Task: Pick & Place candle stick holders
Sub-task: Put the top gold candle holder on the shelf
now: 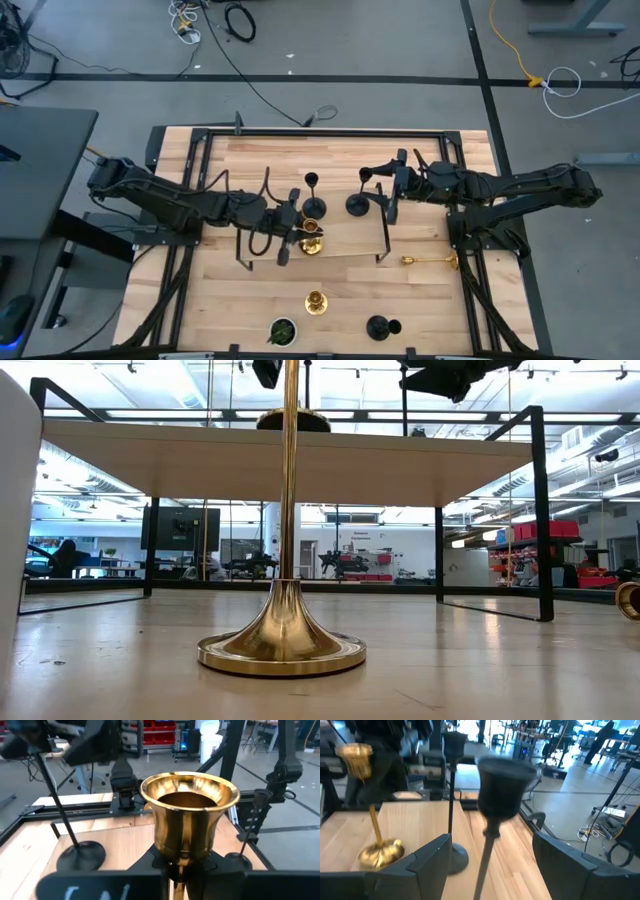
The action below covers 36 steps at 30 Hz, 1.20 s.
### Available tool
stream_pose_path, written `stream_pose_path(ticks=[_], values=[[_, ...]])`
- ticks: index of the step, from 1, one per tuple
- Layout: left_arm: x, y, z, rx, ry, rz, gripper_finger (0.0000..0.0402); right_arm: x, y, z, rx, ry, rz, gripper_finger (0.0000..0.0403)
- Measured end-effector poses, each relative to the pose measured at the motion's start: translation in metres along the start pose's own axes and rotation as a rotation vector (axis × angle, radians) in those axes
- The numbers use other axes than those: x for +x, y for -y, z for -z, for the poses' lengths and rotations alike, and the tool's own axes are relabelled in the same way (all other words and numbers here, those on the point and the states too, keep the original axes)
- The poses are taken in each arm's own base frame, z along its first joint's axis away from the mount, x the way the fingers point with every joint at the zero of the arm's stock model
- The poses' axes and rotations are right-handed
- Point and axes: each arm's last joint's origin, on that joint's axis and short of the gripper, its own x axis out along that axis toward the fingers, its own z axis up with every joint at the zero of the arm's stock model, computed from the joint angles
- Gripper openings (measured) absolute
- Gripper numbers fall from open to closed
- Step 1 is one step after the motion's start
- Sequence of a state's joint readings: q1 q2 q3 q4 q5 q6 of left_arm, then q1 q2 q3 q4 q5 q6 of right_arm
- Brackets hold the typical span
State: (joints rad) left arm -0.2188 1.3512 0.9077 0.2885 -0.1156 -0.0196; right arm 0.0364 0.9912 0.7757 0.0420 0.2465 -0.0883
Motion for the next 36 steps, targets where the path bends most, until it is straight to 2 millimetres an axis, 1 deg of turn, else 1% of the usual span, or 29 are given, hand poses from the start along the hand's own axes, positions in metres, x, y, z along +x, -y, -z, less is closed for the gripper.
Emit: stream_pose_path(ticks=[4, 8, 11, 16, 18, 23, 27, 31, 36], values=[[-0.003, -0.001, 0.002, 0.001, -0.036, -0.018, 0.0025, -0.001, 0.0, 0.001, -0.002, -0.009, -0.001, 0.0279], [-0.018, 0.005, -0.005, -0.018, -0.057, -0.014, 0.0025, -0.001, 0.0, 0.002, -0.004, -0.019, -0.002, 0.0279], [-0.03, 0.012, -0.005, -0.015, -0.104, -0.053, 0.0025, -0.001, 0.0, 0.002, -0.005, -0.022, -0.001, 0.0279], [-0.049, 0.027, -0.014, -0.018, -0.081, -0.071, 0.0025, -0.001, 0.0, 0.003, -0.007, -0.03, 0.006, 0.0279], [-0.054, 0.033, -0.011, 0.002, -0.113, -0.083, 0.0025, -0.001, 0.0, 0.003, -0.007, -0.029, 0.006, 0.0279], [-0.067, 0.04, -0.004, 0.013, -0.187, -0.212, 0.0025, -0.001, 0.0, 0.003, -0.008, -0.035, 0.005, 0.0279], [-0.074, 0.044, -0.007, 0.008, -0.169, -0.226, 0.0025, -0.001, 0.0, 0.003, -0.007, -0.036, 0.005, 0.0279], [-0.078, 0.046, 0.0, 0.005, -0.225, -0.272, 0.0025, -0.001, 0.0, 0.004, 0.012, -0.042, 0.004, 0.0279], [-0.081, 0.049, 0.003, -0.005, -0.229, -0.316, 0.0025, -0.001, 0.0, 0.005, 0.011, -0.05, 0.003, 0.0279]])
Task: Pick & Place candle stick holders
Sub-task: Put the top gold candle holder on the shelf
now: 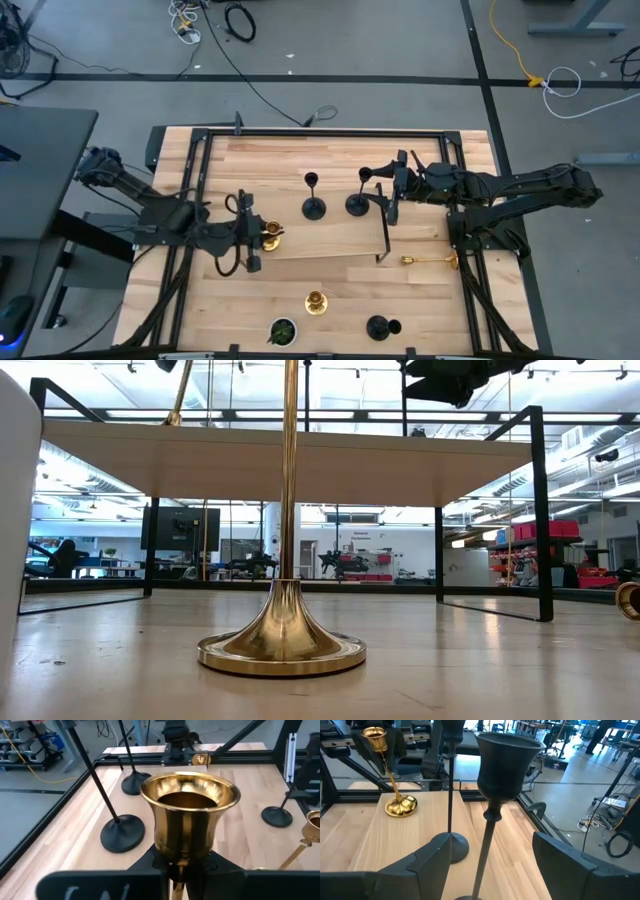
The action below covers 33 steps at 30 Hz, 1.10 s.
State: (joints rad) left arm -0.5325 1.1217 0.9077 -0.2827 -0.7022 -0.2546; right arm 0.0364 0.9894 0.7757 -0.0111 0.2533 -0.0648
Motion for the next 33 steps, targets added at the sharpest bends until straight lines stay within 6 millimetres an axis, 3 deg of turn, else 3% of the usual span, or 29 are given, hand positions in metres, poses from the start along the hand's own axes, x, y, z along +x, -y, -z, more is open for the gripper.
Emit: stream_pose_path(ticks=[15, 29, 33], values=[[-0.018, 0.013, 0.012, -0.056, -0.007, -0.079, 0.0026, 0.0, 0.0, 0.001, -0.002, -0.007, -0.001, 0.0279], [-0.017, 0.014, 0.013, -0.081, -0.005, -0.091, 0.0044, 0.0, 0.0, 0.001, 0.005, -0.006, -0.001, 0.0279], [-0.017, 0.014, 0.014, -0.077, -0.005, -0.091, 0.0069, 0.0, 0.0, 0.001, 0.006, -0.006, -0.001, 0.0279]])
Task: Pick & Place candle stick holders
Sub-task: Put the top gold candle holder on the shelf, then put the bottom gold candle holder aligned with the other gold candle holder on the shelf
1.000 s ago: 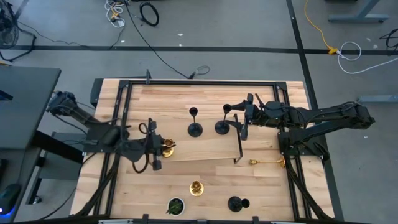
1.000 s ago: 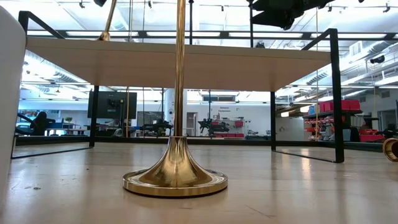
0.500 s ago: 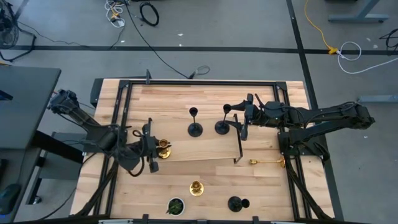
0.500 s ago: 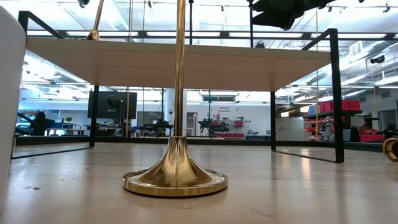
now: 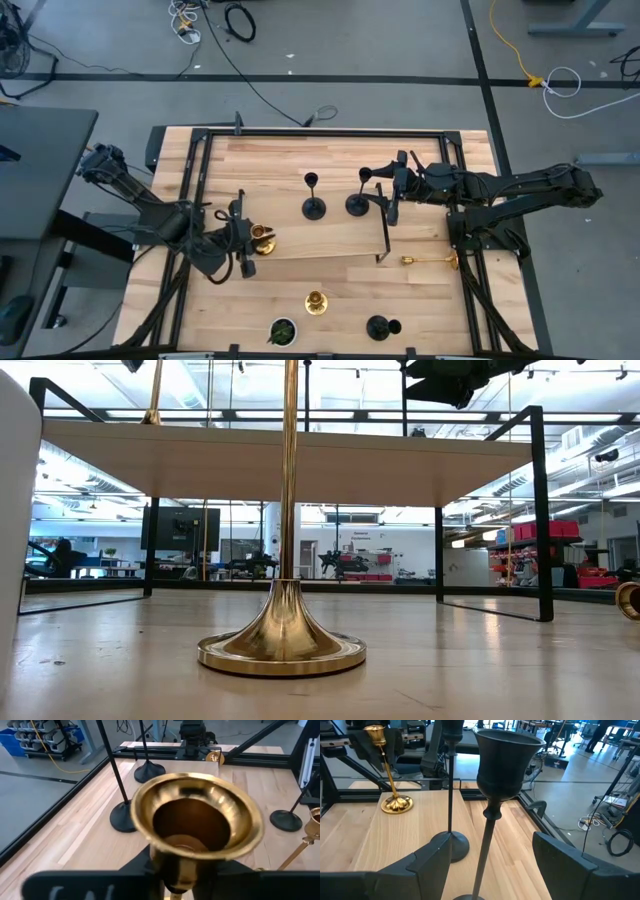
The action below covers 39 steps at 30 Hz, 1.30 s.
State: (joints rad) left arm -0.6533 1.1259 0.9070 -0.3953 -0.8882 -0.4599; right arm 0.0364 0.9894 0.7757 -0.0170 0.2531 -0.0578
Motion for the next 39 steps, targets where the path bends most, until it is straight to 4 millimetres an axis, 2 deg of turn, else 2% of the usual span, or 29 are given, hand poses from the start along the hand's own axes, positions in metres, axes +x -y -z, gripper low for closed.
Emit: stream_pose_path(ticks=[10, 17, 31, 39], values=[[0.0, -0.001, -0.001, 0.043, 0.008, -0.007, 0.0174, 0.0, 0.0, 0.0, -0.003, 0.0, 0.0, 0.0279], [-0.006, -0.004, -0.003, 0.059, 0.004, 0.029, 0.0221, 0.0, 0.0, 0.0, -0.004, -0.004, 0.0, 0.0279], [-0.038, -0.042, -0.012, 0.007, 0.013, 0.06, 0.0223, -0.001, 0.0, 0.0, -0.005, -0.004, 0.0, 0.0279], [-0.045, -0.046, -0.016, 0.014, 0.004, 0.175, 0.0223, -0.017, 0.004, -0.009, 0.034, 0.059, -0.025, 0.0279]])
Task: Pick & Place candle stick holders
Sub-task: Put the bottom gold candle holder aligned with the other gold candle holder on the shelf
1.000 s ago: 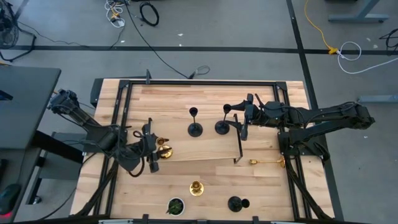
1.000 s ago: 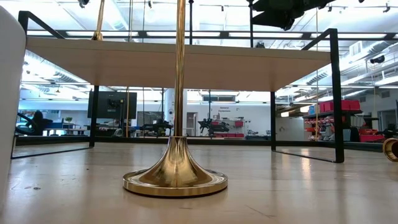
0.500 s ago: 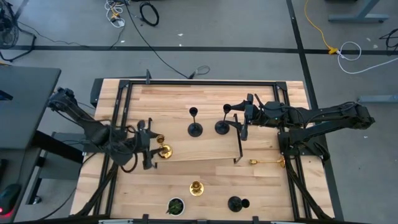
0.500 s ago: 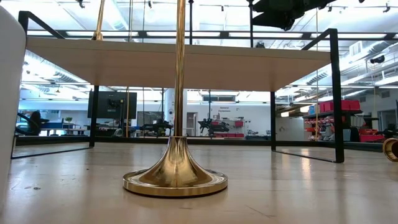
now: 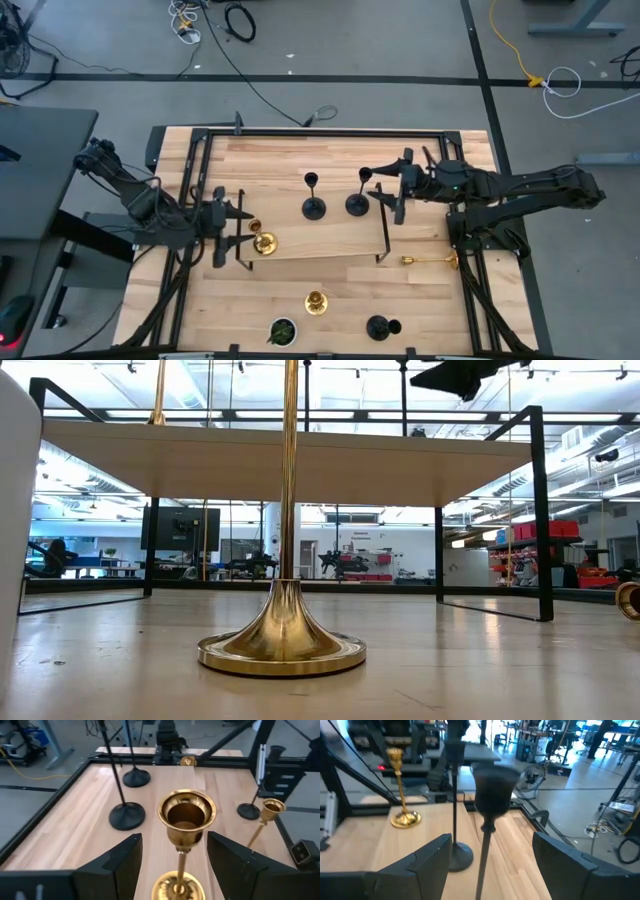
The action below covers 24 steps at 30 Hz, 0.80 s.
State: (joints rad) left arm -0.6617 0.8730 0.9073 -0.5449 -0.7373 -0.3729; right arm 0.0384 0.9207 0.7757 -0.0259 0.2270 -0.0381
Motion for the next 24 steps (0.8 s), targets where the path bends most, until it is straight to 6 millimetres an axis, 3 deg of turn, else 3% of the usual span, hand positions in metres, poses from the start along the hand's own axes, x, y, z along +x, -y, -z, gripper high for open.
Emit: stream_pose_path(ticks=[8, 13, 24], values=[[0.0, 0.001, 0.0, 0.027, -0.007, 0.015, 0.0222, -0.027, -0.003, -0.006, 0.038, 0.02, -0.034, 0.0279], [0.0, 0.0, 0.0, 0.052, -0.001, 0.0, 0.0222, -0.035, -0.02, -0.009, 0.086, 0.046, -0.186, 0.0279], [-0.001, -0.002, -0.001, 0.065, 0.015, -0.025, 0.0222, -0.021, -0.075, -0.002, 0.067, 0.034, -0.322, 0.0279]])
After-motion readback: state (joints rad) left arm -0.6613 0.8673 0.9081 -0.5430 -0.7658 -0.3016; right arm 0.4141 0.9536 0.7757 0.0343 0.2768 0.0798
